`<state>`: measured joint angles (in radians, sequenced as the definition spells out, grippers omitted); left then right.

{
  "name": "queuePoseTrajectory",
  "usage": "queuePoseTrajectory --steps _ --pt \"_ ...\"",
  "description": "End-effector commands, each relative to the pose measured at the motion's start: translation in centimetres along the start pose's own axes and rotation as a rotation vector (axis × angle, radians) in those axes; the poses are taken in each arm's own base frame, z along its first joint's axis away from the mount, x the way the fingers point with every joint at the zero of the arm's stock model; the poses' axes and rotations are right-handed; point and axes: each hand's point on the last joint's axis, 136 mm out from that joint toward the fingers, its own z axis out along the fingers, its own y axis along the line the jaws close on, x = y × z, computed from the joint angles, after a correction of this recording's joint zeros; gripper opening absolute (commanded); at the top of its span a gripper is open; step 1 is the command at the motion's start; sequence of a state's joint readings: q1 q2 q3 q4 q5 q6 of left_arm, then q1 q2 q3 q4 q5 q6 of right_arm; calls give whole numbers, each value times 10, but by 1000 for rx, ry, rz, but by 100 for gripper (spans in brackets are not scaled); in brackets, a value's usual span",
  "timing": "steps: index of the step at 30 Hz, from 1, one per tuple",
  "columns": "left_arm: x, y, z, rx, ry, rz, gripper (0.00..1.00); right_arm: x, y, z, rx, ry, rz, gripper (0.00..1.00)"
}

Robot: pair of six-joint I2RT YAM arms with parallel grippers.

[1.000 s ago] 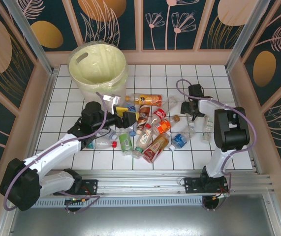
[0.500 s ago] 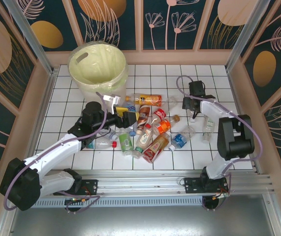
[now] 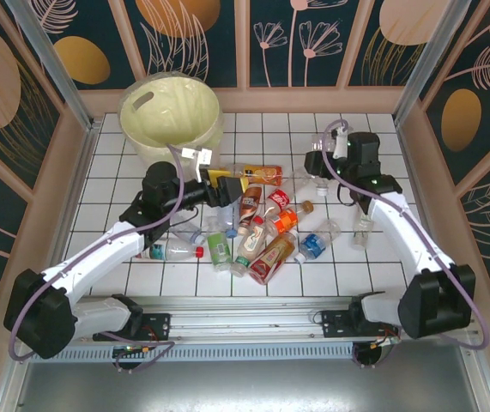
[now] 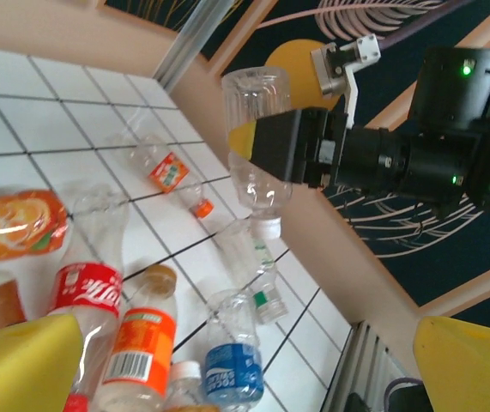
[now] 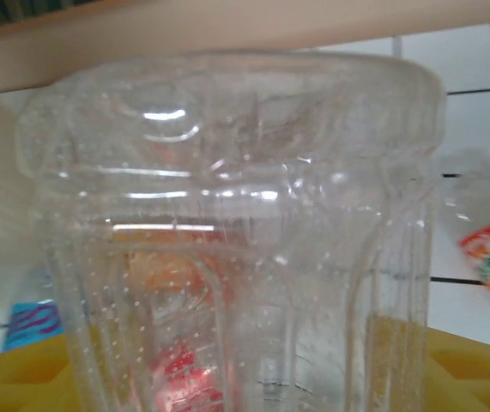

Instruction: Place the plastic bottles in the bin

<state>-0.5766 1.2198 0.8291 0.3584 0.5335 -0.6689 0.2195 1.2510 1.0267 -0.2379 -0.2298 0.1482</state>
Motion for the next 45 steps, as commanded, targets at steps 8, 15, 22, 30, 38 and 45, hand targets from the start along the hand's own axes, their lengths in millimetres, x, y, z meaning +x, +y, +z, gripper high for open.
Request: queuePoseTrajectory --steps 8,15,22,30,38,45 --pt "-36 -33 17 141 -51 -39 99 8 85 -43 -466 -11 5 69" --pt "-43 -40 24 189 -60 -53 99 14 107 -59 -598 -15 -8 69" --pt "-45 -54 37 247 -28 -32 99 18 123 -70 -696 -13 -23 69" --pt "-30 -60 57 272 39 -9 98 24 142 -78 -796 4 -51 69" --pt "-22 -69 70 311 79 -5 95 27 152 -82 -841 17 -64 69" --pt "-6 -79 79 362 127 32 94 31 157 -83 -876 36 -67 69"
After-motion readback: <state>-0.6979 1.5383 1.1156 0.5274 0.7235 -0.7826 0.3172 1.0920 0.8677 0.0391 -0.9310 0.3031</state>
